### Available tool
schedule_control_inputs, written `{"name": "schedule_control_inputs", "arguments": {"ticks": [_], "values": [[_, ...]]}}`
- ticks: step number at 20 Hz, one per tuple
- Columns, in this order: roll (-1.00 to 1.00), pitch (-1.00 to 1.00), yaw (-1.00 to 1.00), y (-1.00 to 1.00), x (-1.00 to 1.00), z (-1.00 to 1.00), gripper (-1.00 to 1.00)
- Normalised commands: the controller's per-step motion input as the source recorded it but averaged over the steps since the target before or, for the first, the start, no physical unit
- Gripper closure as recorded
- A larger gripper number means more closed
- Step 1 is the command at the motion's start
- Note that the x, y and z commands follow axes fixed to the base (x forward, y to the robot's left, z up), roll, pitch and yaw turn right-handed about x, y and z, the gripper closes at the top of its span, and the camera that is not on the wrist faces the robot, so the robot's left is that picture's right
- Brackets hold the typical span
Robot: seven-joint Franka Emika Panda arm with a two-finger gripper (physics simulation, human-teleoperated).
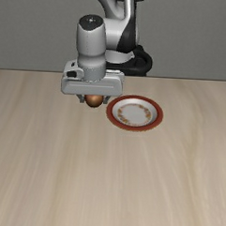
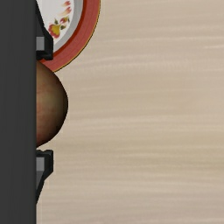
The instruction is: Pick the apple on the table and place it on the plate
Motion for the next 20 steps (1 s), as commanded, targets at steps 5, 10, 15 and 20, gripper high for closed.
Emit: {"name": "schedule_control_inputs", "arguments": {"ticks": [5,10,15,20], "values": [[0.00,0.00,0.00,1.00,0.00,0.00,1.00],[0.00,0.00,0.00,1.00,0.00,0.00,1.00],[0.00,0.00,0.00,0.20,-0.80,0.00,1.00],[0.00,0.00,0.00,0.00,0.00,0.00,-1.00]]}}
